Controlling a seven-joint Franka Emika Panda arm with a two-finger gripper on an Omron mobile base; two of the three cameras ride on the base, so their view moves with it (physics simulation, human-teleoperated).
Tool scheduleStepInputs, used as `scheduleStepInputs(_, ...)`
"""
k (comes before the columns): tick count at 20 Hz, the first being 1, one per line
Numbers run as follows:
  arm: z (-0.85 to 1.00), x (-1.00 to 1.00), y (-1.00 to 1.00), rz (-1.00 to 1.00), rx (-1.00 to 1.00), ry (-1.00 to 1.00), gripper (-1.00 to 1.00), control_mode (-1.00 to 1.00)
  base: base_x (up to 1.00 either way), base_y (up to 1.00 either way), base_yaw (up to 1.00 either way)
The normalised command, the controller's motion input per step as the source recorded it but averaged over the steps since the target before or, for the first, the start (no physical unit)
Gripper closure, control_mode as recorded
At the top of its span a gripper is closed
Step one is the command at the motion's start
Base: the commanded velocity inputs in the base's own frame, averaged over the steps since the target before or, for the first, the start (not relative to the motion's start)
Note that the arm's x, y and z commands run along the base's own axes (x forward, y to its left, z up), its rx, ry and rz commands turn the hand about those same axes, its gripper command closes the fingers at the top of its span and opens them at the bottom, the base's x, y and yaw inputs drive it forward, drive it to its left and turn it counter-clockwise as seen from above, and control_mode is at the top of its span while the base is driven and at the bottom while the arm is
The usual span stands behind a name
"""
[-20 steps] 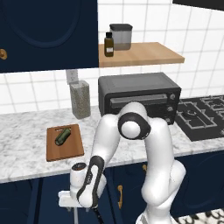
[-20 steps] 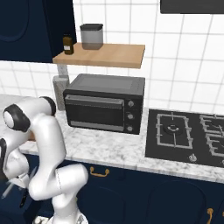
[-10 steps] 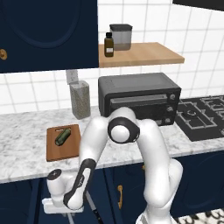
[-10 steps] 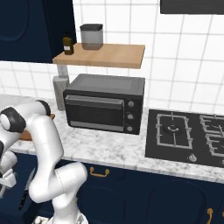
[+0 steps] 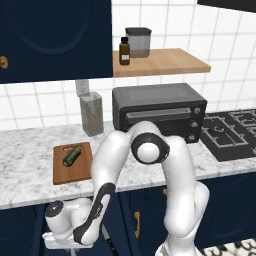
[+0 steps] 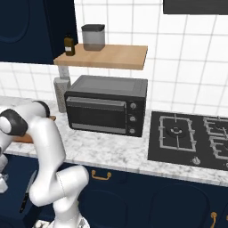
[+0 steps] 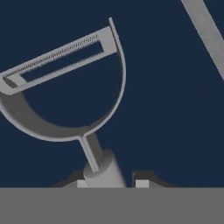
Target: Place the appropriate cutting tool for cutting the cucumber skin on the cutting board.
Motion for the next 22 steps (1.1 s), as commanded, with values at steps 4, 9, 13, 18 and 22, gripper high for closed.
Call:
scheduleStepInputs(4, 0.92, -0.41, 0.00, -0.02, 0.00, 0.00, 1.00, -1.00, 0.00, 0.00, 0.00)
scheduleStepInputs(9, 1.00, -0.04, 0.00, -0.01, 0.00, 0.00, 1.00, -1.00, 0.00, 0.00, 0.00)
scheduleStepInputs(13, 1.00, 0.00, -0.10, -0.06, 0.00, 0.00, 1.00, -1.00, 0.00, 0.00, 0.00)
scheduleStepInputs(18, 1.00, 0.01, -0.33, -0.08, 0.00, -0.01, 1.00, -1.00, 0.00, 0.00, 0.00)
scheduleStepInputs(22, 0.61, 0.11, -0.68, -0.11, 0.03, -0.04, 1.00, -1.00, 0.00, 0.00, 0.00)
